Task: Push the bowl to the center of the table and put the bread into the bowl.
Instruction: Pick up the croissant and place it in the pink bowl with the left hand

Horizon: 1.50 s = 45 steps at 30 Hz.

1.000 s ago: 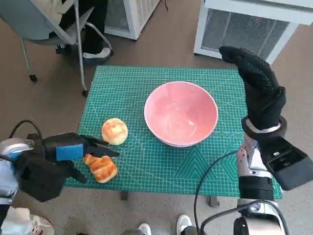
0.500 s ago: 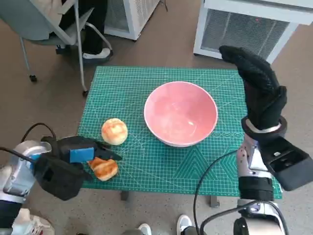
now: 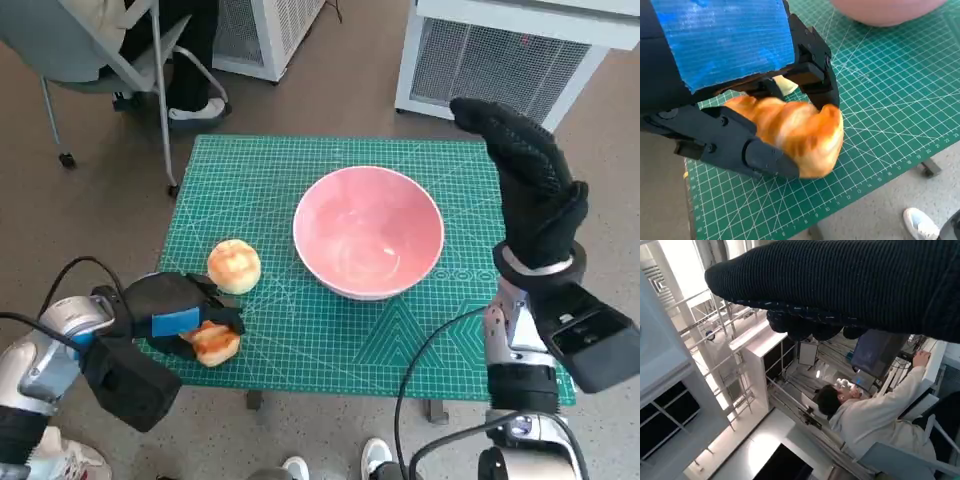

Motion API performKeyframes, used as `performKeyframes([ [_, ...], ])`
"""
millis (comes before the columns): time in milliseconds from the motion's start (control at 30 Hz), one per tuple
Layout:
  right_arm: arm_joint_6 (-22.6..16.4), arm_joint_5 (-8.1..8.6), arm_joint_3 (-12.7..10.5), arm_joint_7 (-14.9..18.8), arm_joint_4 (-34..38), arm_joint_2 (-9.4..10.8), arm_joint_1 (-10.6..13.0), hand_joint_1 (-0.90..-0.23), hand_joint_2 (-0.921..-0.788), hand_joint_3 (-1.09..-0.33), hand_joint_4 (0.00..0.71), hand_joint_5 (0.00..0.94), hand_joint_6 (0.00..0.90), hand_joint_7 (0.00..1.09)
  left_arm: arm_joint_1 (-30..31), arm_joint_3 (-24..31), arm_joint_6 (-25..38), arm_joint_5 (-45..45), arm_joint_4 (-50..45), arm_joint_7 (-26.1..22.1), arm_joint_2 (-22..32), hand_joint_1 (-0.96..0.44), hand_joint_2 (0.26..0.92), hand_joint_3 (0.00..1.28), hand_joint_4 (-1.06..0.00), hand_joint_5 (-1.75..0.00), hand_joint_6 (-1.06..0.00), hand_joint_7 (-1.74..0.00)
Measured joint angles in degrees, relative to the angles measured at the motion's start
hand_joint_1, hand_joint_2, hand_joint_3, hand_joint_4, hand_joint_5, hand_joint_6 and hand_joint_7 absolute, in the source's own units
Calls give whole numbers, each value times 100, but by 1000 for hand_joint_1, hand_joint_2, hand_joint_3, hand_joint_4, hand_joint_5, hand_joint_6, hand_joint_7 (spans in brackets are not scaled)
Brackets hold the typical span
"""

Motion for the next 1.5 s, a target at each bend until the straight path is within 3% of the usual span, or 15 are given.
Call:
performKeyframes([
  [367,-1,35,-2,60,-68,-2,78,-624,-921,-751,289,0,92,441,-199,310,-229,-621,49,-74,4,0,921,107,-562,-1223,-666,-1187],
  [467,-2,48,-5,76,-107,-2,118,-621,-921,-756,288,0,56,502,-298,451,-128,-1002,-80,-227,11,0,921,109,-546,-1237,-679,-1175],
  [833,-2,112,-42,98,-247,-19,258,-599,-921,-765,282,0,26,541,-926,1097,582,-2262,-918,-532,-79,0,921,122,-541,-1229,-651,-1219],
  [1200,-4,114,-170,96,-277,-125,306,-598,-921,-769,270,0,18,567,-1989,1028,753,-2100,-928,103,-1153,1,921,102,-567,-1195,-671,-1205],
  [1500,-5,111,-229,72,-314,-150,364,-608,-921,-767,268,0,5,590,-3241,397,402,-1285,317,475,-2090,1,921,89,-583,-1171,-687,-1193],
])
